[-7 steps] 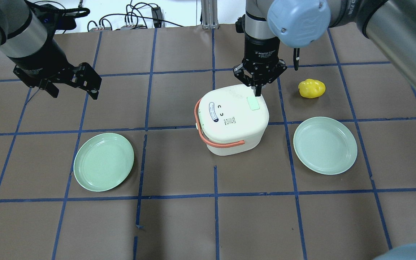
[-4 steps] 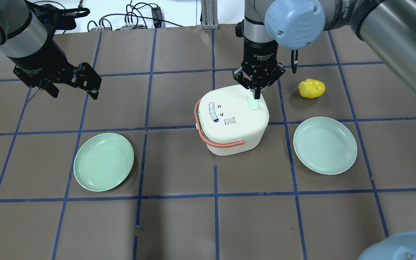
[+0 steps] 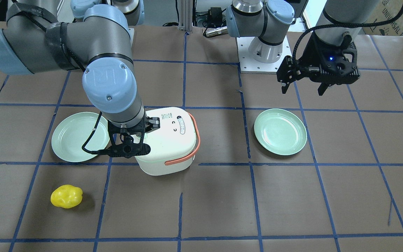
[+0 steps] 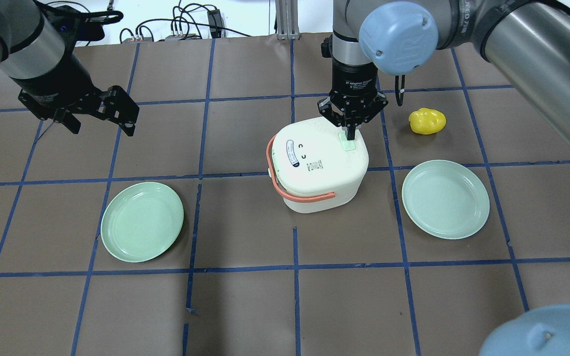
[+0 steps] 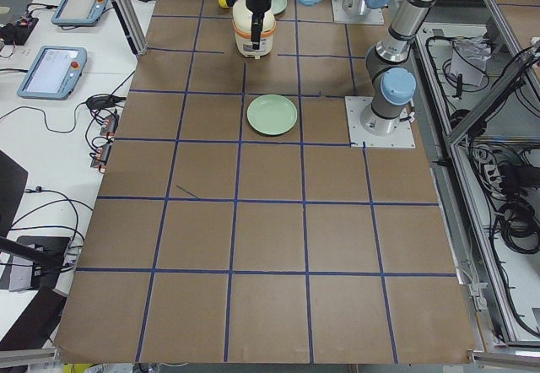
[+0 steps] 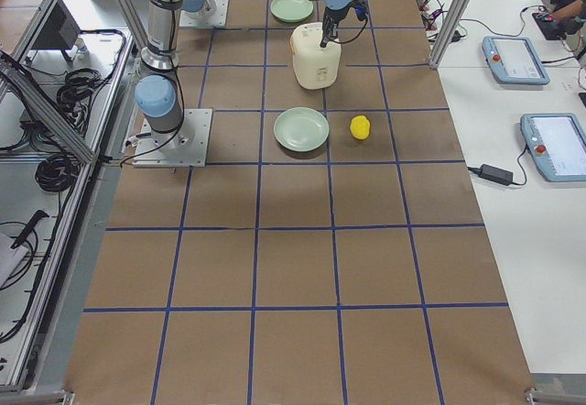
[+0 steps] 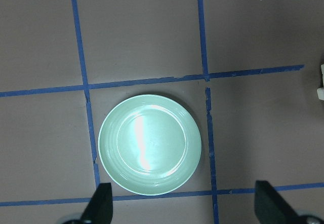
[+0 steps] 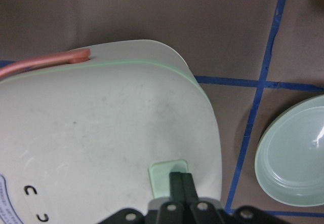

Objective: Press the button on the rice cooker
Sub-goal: 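Lower the right gripper and press down on the green lid button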

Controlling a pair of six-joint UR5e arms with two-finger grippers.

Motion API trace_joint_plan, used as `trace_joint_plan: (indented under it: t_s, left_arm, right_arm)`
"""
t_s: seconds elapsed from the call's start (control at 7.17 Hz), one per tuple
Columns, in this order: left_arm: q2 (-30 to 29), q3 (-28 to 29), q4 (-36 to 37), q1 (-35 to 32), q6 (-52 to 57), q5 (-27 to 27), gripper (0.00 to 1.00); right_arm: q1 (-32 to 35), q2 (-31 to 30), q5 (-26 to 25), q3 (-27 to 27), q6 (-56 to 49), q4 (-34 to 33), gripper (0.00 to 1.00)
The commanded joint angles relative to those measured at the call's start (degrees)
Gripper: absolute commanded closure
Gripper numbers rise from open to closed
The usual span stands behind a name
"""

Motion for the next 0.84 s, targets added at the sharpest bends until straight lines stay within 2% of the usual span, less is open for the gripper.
trace_joint_plan:
  t_s: [0.0, 0.42, 0.56, 0.7]
  left_arm:
    - [0.0, 0.0, 0.0, 0.0, 0.0, 0.0, 0.0]
    - [0.0, 0.0, 0.0, 0.0, 0.0, 0.0, 0.0]
    - [0.0, 0.0, 0.0, 0.0, 0.0, 0.0, 0.0]
    - [0.0, 0.0, 0.0, 0.0, 0.0, 0.0, 0.0]
  right_arm:
    - [0.0, 0.5, 0.0, 0.1, -0.1, -0.9, 0.91]
    - [0.0, 0.4, -0.1, -0.6, 0.2, -1.0, 0.88]
    - [0.3, -0.8, -0.4, -1.3, 0.5, 0.0, 0.76]
    - [0.3, -3.2, -0.4, -2.7, 0.6, 2.4, 0.44]
